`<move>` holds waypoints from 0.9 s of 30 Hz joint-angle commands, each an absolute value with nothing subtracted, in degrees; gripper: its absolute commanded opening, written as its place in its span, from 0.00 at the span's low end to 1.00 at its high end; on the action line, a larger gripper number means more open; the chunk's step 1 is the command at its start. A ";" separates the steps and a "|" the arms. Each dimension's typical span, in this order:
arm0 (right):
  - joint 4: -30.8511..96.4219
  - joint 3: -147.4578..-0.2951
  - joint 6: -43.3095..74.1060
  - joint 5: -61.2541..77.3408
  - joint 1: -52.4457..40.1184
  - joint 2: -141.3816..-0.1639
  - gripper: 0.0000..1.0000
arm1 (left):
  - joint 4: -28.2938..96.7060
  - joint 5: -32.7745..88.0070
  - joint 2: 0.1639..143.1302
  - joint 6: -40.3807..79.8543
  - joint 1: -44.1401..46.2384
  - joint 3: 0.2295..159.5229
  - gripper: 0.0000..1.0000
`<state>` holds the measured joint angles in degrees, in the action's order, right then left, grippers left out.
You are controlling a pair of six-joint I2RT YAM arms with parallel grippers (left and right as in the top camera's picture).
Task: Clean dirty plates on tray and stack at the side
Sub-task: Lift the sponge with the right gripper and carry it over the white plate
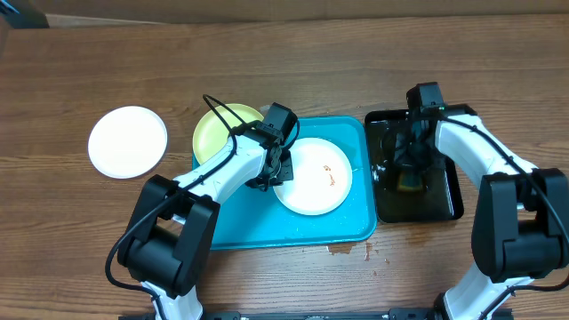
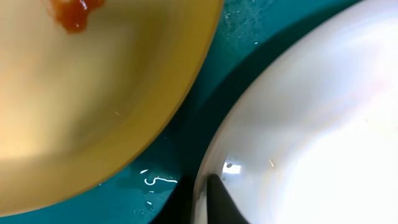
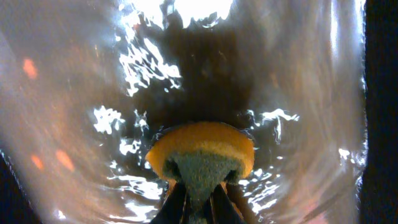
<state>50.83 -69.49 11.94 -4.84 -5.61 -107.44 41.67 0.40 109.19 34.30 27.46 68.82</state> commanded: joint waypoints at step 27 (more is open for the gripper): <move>60.80 -77.78 10.57 -6.59 -8.32 -107.37 0.04 | 44.07 0.64 110.26 34.26 27.68 68.27 0.04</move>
